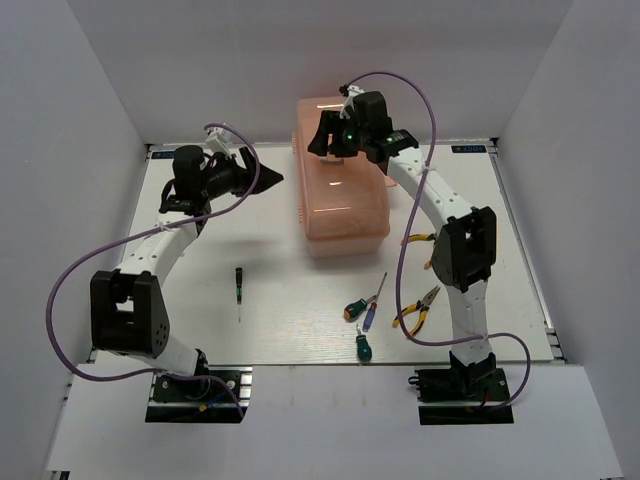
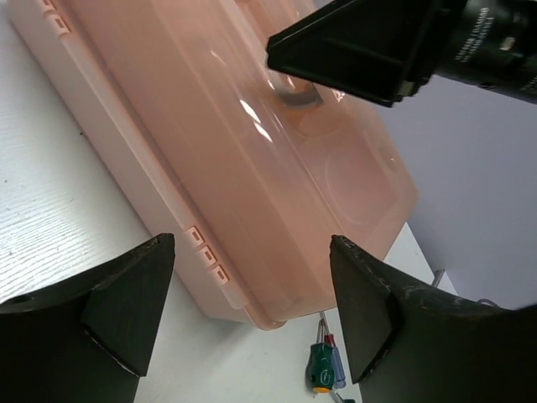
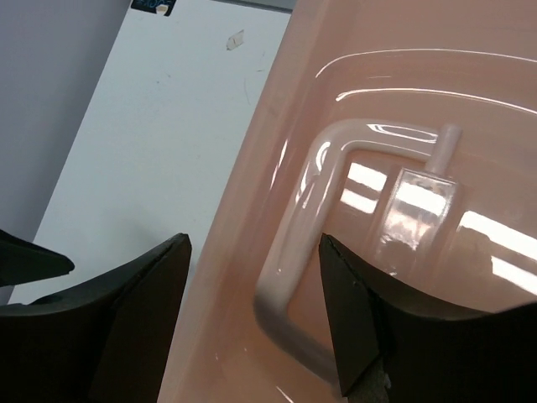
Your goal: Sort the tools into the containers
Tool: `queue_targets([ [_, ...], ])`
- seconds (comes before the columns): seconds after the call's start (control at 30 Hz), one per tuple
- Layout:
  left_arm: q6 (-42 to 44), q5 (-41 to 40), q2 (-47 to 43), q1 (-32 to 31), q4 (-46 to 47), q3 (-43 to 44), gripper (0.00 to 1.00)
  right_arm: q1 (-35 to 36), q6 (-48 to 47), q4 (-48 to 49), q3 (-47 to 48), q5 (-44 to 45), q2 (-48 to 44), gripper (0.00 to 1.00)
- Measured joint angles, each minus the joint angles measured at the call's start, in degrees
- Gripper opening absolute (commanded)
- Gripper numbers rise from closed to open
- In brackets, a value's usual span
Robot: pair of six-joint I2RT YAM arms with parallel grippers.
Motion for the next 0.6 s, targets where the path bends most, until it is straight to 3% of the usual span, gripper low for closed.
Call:
queue_targets([
  [0.33,0.0,2.0,0.7,0.0,2.1,0.5,0.84,1.4,1.7,0.1,0.2,4.2,0.8,0.67],
  [0.6,0.8,2.7,3.5,0.0,2.9,7.3,0.84,-0.3,7.8,1.2,0.2,-1.3,1.2,0.64],
])
